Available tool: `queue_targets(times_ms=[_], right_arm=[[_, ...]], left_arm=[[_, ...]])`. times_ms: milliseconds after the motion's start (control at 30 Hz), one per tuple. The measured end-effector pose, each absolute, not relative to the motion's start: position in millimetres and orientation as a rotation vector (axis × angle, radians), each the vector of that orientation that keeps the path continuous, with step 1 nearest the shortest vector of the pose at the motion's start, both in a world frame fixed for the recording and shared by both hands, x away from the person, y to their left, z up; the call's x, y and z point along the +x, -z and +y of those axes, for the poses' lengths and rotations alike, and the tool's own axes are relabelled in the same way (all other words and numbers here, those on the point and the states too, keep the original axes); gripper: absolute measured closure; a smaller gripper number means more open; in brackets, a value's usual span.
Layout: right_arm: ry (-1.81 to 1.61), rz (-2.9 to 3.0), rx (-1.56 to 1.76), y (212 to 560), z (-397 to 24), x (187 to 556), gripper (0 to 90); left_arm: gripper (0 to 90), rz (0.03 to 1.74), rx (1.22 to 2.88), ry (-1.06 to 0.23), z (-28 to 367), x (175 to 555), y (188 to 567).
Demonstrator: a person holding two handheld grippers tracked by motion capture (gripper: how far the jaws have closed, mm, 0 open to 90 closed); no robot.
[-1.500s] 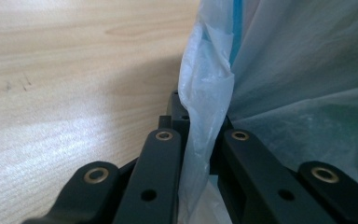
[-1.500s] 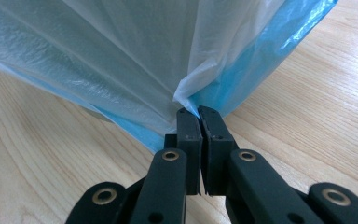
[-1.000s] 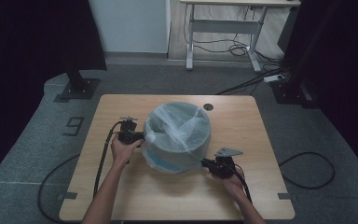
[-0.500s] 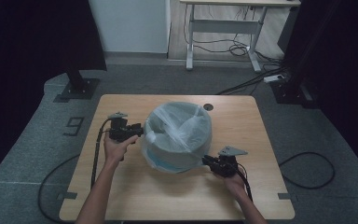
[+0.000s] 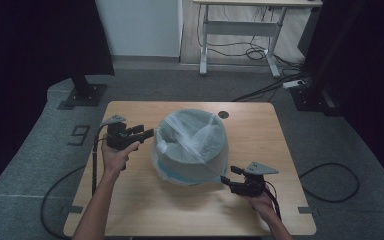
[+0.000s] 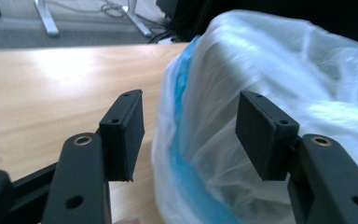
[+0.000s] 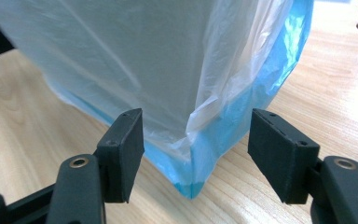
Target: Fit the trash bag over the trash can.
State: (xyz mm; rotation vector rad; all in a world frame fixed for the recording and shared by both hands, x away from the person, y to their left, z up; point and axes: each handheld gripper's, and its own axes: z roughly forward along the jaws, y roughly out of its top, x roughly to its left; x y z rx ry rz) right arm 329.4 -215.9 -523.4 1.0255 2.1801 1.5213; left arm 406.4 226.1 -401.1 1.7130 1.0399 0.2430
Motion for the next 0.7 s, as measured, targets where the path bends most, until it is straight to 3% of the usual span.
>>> queue_targets(times_ms=[700], right_arm=[[-1.51,2.215,0.984,523,-254,318,34.8]], left_arm=[[25.9,0.845,1.834,-0.227,177,401,335]])
